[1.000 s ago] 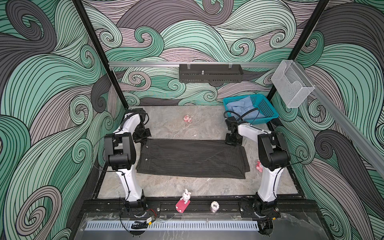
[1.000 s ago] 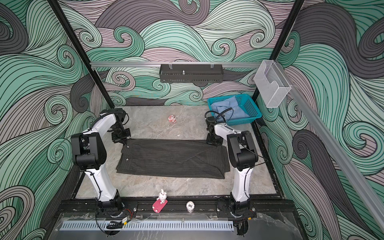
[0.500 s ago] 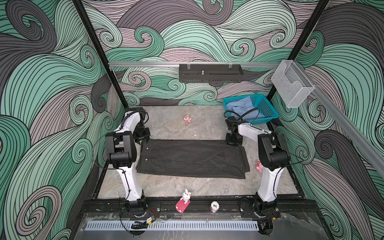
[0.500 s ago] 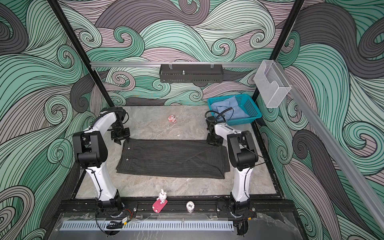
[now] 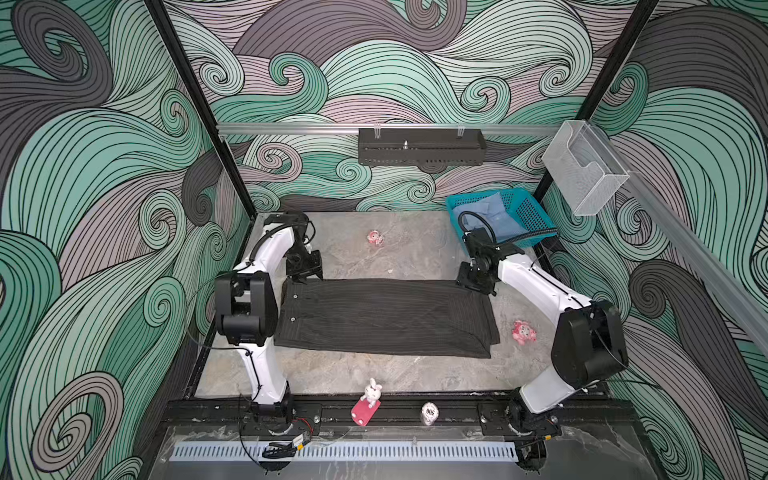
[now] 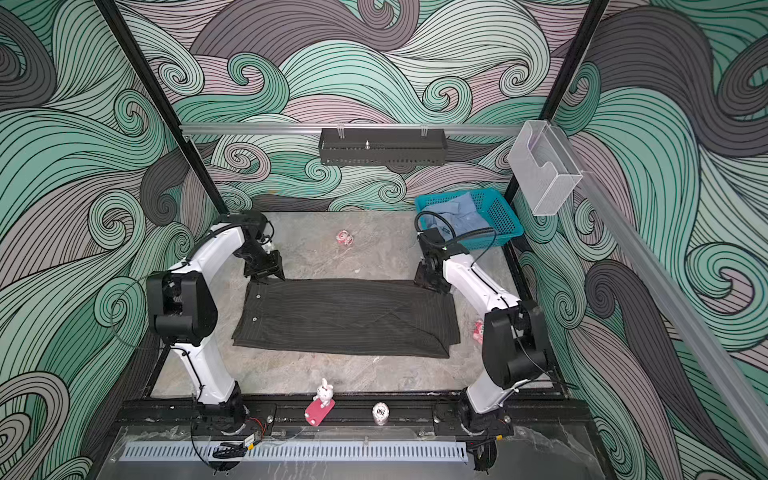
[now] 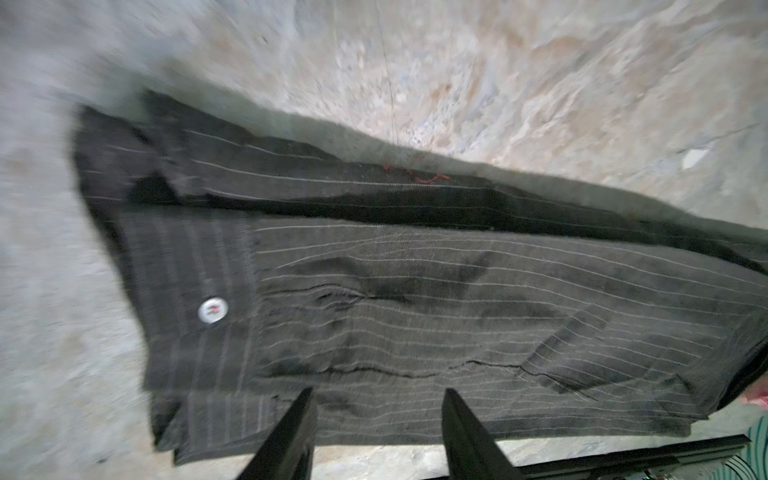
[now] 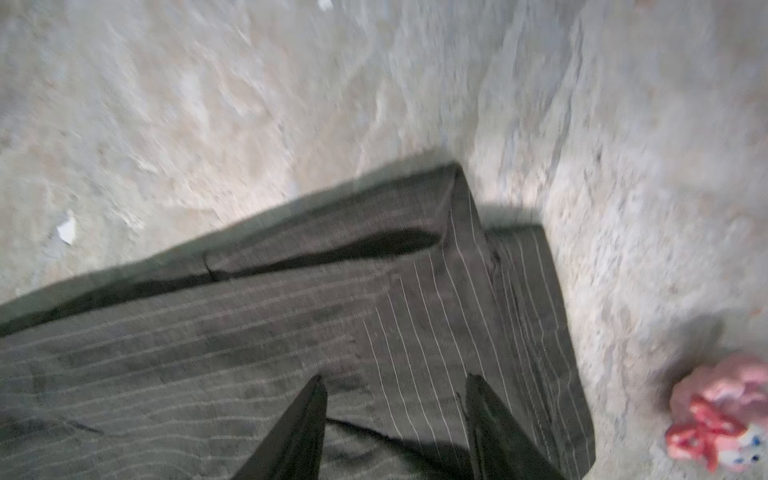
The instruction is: Fold and stack the long sleeve shirts
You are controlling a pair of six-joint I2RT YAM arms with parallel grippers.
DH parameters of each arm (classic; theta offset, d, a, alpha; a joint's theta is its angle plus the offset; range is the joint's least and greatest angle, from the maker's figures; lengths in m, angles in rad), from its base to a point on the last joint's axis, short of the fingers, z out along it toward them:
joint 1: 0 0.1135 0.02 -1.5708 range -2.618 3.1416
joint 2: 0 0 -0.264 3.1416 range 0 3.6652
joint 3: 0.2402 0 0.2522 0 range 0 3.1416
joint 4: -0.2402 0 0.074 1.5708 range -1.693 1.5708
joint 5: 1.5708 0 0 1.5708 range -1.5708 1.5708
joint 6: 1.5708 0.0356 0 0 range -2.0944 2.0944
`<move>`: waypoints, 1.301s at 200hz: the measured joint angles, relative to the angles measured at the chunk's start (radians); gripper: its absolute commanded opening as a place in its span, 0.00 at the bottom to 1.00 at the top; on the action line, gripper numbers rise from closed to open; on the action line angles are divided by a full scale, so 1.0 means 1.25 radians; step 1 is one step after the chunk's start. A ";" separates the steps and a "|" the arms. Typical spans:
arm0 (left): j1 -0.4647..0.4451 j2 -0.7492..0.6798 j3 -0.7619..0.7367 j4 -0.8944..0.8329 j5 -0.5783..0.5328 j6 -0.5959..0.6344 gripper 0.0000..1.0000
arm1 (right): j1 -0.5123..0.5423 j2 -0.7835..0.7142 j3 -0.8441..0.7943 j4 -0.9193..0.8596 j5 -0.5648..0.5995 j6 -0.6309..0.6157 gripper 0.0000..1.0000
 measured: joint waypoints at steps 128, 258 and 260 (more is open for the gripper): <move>0.030 0.007 -0.280 0.049 0.076 -0.058 0.51 | 0.009 0.178 -0.033 0.016 -0.160 0.181 0.50; 0.014 -0.096 -0.465 0.130 0.208 -0.133 0.46 | 0.009 0.561 0.544 -0.005 -0.217 0.008 0.45; 0.010 -0.096 -0.465 0.131 0.209 -0.135 0.46 | 0.009 0.568 0.555 -0.007 -0.217 0.005 0.45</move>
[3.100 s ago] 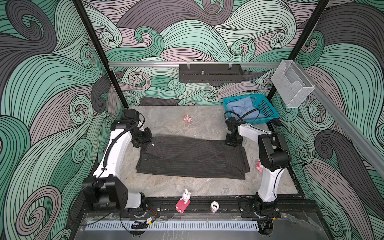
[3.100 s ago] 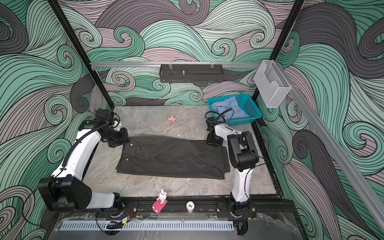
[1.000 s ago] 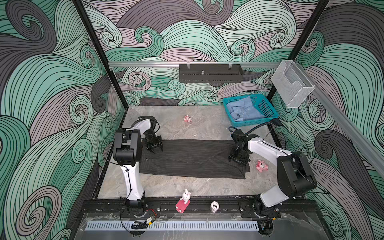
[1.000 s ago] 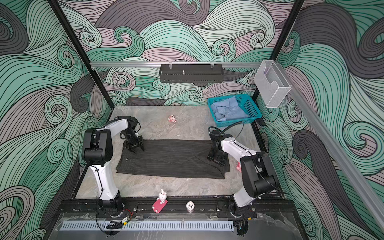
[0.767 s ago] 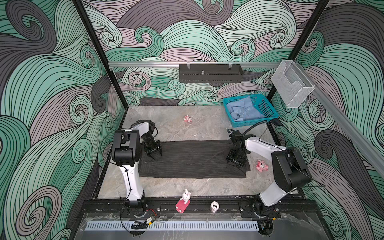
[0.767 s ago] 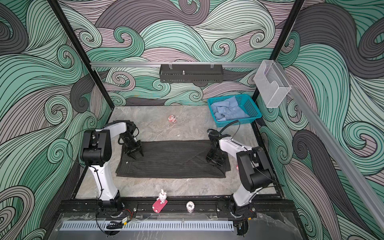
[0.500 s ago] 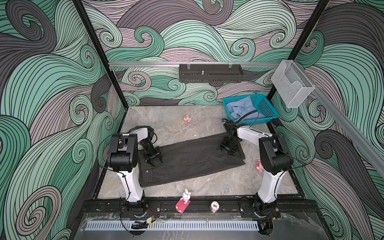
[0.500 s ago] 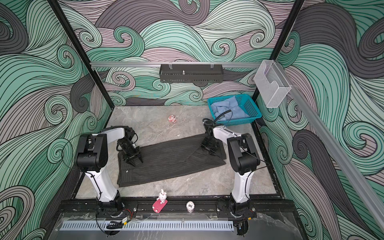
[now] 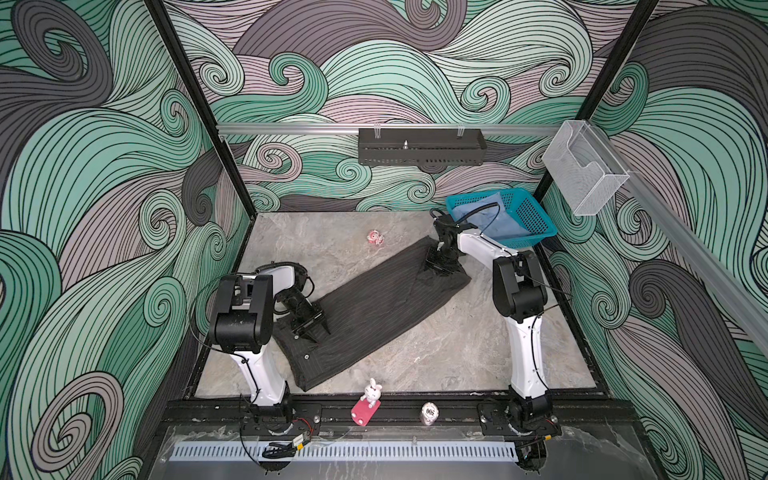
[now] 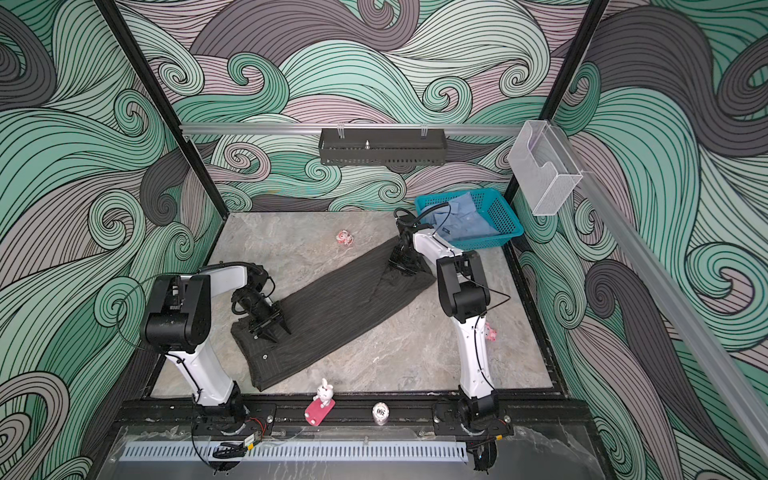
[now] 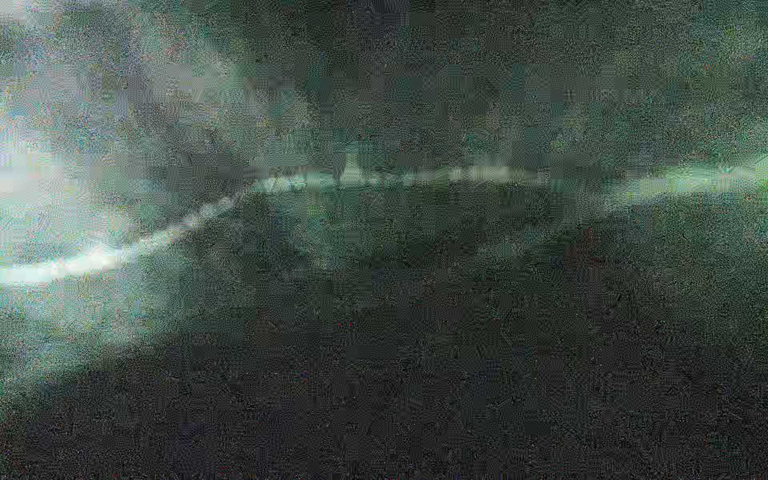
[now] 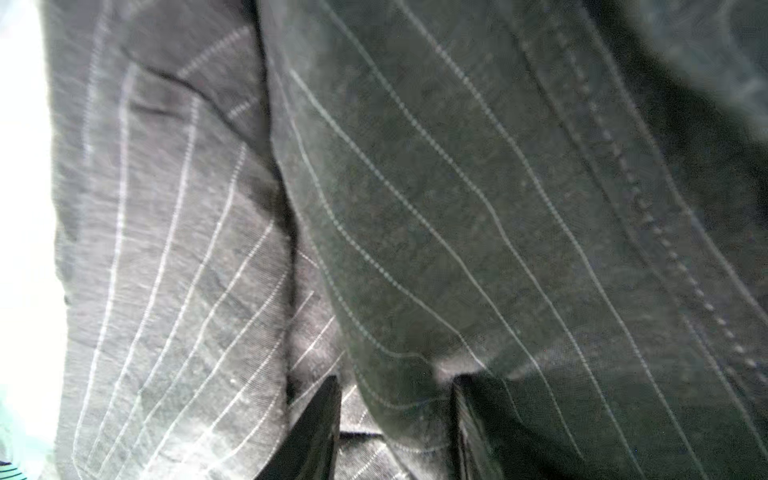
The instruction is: Fold and stack the long sleeve shirts
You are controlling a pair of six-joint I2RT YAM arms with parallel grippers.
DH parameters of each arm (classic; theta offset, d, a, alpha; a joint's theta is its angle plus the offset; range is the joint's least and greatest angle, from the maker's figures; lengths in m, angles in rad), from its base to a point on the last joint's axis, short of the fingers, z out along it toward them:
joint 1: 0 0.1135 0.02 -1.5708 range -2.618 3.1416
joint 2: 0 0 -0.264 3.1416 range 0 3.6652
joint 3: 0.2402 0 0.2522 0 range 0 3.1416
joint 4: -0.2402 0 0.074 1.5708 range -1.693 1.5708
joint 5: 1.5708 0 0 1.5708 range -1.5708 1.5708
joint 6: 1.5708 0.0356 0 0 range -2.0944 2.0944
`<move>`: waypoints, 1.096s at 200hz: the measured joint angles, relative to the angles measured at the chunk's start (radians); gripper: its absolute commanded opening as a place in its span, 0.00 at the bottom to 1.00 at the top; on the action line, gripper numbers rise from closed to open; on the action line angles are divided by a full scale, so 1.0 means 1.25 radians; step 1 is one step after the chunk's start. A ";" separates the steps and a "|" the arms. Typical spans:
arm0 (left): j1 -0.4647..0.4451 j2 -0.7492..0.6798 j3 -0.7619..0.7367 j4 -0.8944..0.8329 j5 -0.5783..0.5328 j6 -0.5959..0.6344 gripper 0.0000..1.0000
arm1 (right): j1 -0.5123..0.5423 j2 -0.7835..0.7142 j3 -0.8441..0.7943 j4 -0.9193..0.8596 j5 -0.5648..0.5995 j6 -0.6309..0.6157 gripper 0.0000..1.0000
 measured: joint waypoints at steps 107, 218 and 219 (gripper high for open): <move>-0.101 -0.222 0.234 -0.033 -0.074 0.000 0.62 | 0.045 -0.225 0.015 -0.076 0.155 -0.067 0.75; -0.074 0.152 0.420 -0.142 -0.212 0.167 0.71 | 0.015 -0.226 -0.323 -0.029 0.122 0.056 0.78; -0.074 0.153 0.419 -0.142 -0.212 0.167 0.71 | 0.015 -0.223 -0.322 -0.029 0.122 0.056 0.78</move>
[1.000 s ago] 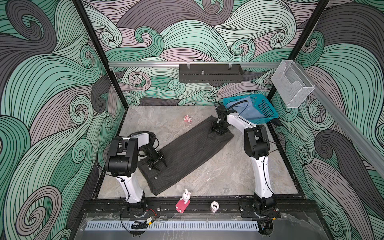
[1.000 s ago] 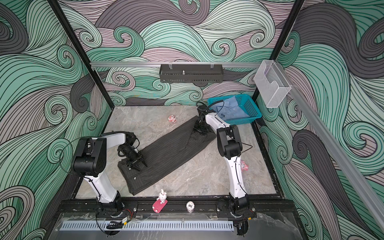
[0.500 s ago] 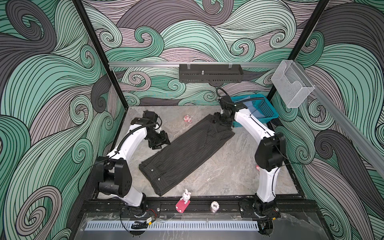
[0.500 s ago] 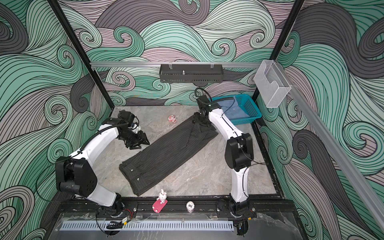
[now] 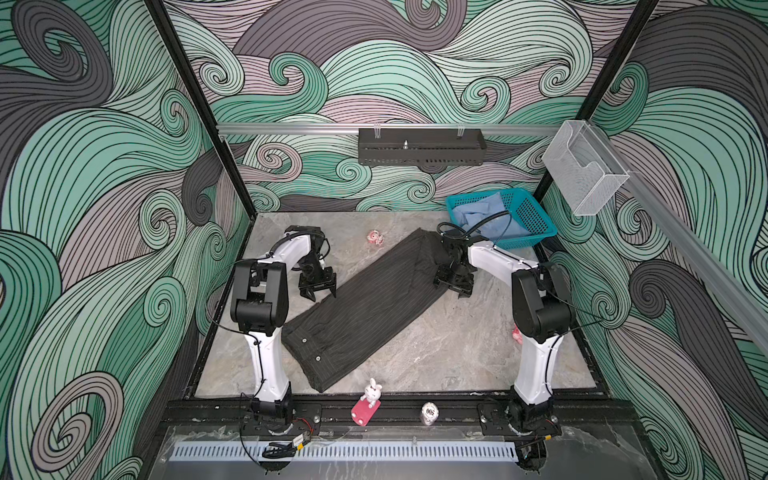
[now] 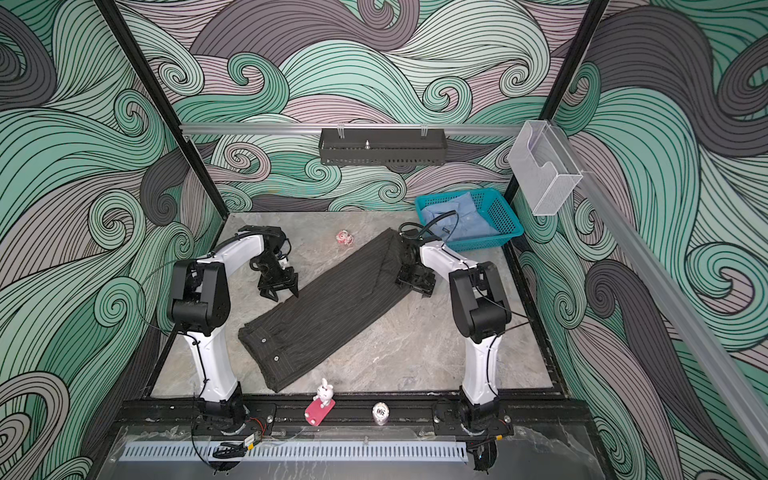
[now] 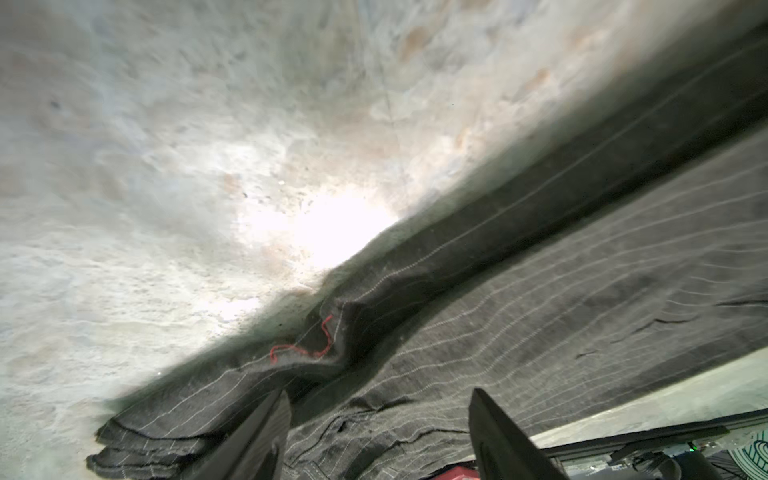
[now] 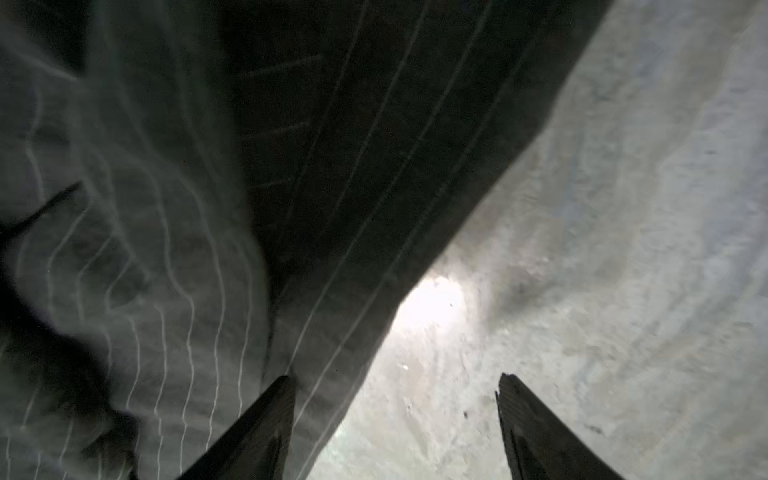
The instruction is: Fold and stack the long sleeve shirts
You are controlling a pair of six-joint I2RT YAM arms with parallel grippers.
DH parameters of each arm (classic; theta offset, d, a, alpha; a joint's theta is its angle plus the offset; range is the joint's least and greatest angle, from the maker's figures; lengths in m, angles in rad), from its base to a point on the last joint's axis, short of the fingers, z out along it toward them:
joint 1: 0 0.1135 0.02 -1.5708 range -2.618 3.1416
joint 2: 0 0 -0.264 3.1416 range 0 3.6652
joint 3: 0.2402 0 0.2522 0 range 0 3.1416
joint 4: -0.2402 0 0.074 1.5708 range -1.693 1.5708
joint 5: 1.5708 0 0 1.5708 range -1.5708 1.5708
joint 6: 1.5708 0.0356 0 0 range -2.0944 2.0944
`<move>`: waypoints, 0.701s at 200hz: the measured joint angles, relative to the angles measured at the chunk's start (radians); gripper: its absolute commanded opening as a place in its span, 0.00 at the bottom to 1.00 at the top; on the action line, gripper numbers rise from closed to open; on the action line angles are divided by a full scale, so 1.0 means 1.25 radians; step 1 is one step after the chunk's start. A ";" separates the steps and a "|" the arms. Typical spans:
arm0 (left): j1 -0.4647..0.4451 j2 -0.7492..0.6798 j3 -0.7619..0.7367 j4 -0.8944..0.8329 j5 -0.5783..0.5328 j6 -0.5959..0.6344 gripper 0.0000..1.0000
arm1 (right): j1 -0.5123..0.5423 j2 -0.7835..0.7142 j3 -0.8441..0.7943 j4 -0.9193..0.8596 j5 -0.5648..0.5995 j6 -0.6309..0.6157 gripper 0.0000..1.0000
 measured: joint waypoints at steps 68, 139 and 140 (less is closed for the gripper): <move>-0.005 0.006 -0.150 0.003 0.042 0.005 0.54 | -0.004 0.144 0.199 -0.002 -0.019 -0.018 0.68; -0.094 -0.014 -0.225 0.040 0.190 -0.040 0.42 | -0.006 0.334 0.529 -0.042 -0.033 -0.113 0.69; -0.096 -0.014 -0.226 0.041 0.193 -0.043 0.42 | -0.006 0.339 0.535 -0.043 -0.033 -0.116 0.69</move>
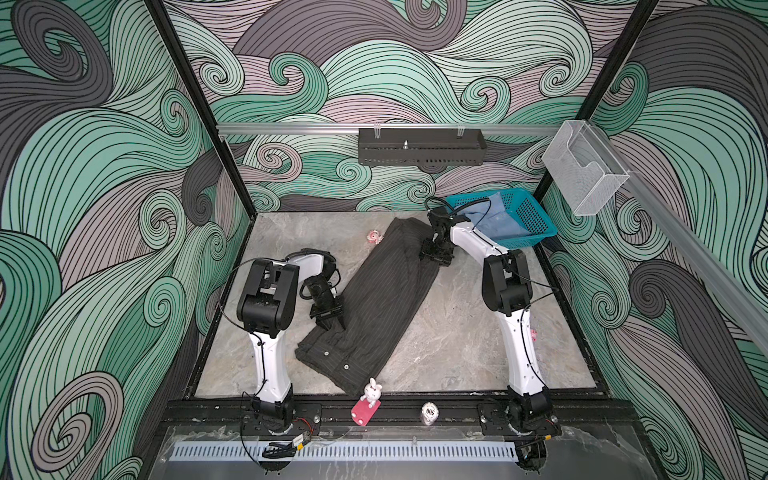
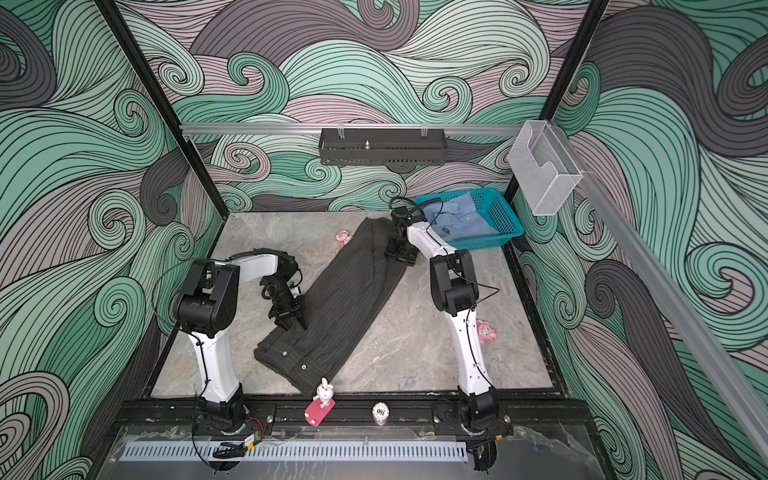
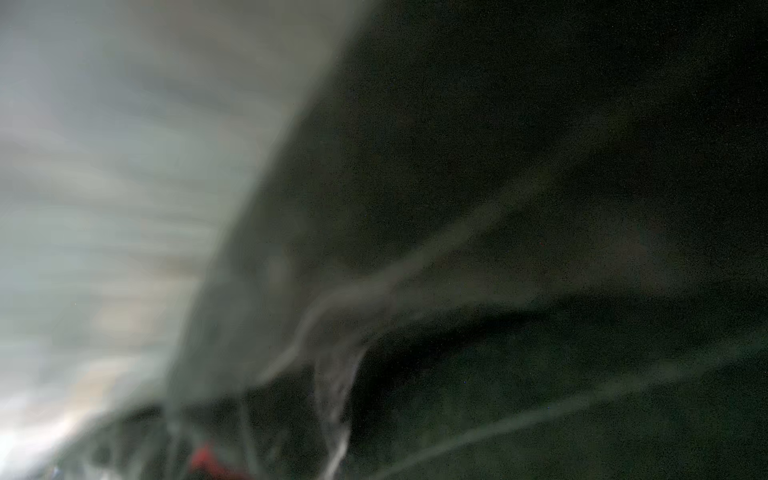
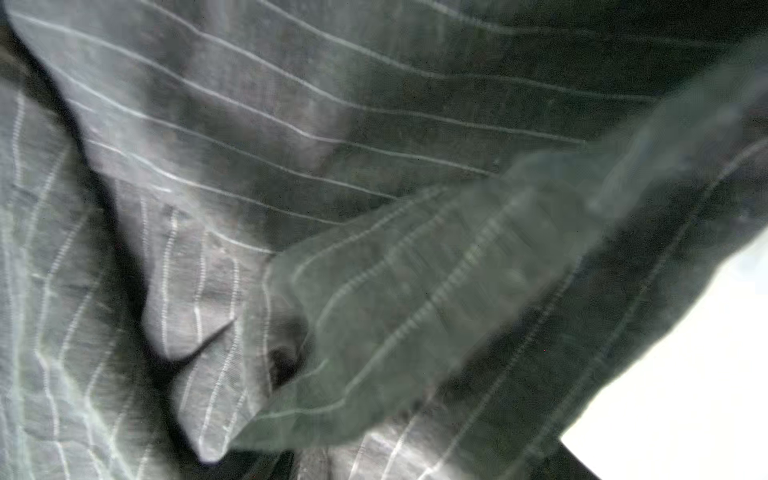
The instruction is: Fold and stack the long sleeve shirts
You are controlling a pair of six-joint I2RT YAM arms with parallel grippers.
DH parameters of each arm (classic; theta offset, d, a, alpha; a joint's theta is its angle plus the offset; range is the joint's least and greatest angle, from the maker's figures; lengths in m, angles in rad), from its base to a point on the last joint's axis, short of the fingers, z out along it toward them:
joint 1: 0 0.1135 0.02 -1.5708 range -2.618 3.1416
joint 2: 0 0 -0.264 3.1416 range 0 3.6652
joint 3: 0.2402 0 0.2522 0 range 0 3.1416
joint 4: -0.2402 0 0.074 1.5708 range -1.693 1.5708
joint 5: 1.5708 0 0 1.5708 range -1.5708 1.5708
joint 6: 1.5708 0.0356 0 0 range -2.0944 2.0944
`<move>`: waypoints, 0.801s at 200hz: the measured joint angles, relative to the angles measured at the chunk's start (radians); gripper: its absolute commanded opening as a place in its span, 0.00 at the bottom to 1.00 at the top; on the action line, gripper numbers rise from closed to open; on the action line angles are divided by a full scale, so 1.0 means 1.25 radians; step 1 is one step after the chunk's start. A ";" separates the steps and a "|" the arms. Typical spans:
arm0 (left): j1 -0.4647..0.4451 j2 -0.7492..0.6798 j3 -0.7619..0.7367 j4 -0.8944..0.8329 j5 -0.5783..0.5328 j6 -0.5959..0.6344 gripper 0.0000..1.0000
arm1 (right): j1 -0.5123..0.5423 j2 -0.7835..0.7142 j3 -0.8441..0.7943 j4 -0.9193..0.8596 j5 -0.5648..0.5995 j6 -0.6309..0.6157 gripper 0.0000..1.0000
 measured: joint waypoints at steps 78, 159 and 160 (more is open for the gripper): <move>-0.124 0.025 0.038 0.141 0.144 -0.141 0.40 | -0.001 0.170 0.332 -0.077 -0.014 -0.064 0.69; -0.184 -0.041 -0.081 0.313 0.222 -0.283 0.42 | -0.002 0.256 0.464 -0.073 -0.094 -0.064 0.68; -0.185 -0.043 -0.084 0.315 0.223 -0.284 0.42 | -0.002 0.256 0.464 -0.072 -0.097 -0.063 0.68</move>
